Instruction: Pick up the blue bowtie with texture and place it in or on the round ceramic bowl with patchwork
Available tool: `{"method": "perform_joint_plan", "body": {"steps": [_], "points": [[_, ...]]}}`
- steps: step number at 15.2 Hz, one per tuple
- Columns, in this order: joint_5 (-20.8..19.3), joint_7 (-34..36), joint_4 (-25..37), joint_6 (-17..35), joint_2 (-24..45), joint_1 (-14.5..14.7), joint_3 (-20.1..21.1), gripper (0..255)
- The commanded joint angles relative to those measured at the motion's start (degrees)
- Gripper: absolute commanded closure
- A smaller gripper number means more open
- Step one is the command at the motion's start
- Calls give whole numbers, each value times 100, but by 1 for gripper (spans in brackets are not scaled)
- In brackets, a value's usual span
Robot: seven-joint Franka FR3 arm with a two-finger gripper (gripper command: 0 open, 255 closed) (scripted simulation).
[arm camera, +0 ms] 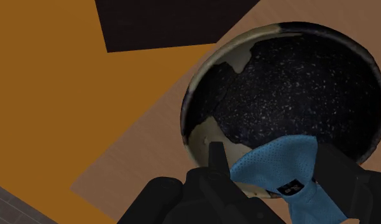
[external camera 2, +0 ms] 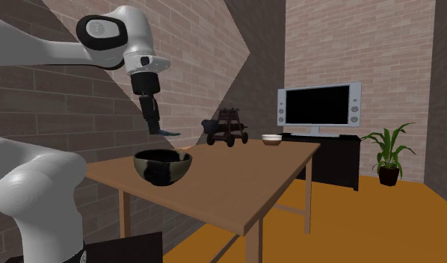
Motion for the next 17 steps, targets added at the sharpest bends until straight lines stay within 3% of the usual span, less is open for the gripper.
{"method": "perform_joint_plan", "body": {"steps": [1, 10, 17], "points": [[4, 6, -178, 104, -74, 5, 3, 255], [23, 39, -985, 596, -387, 31, 21, 255], [23, 39, -984, 596, -386, 32, 21, 255]]}}
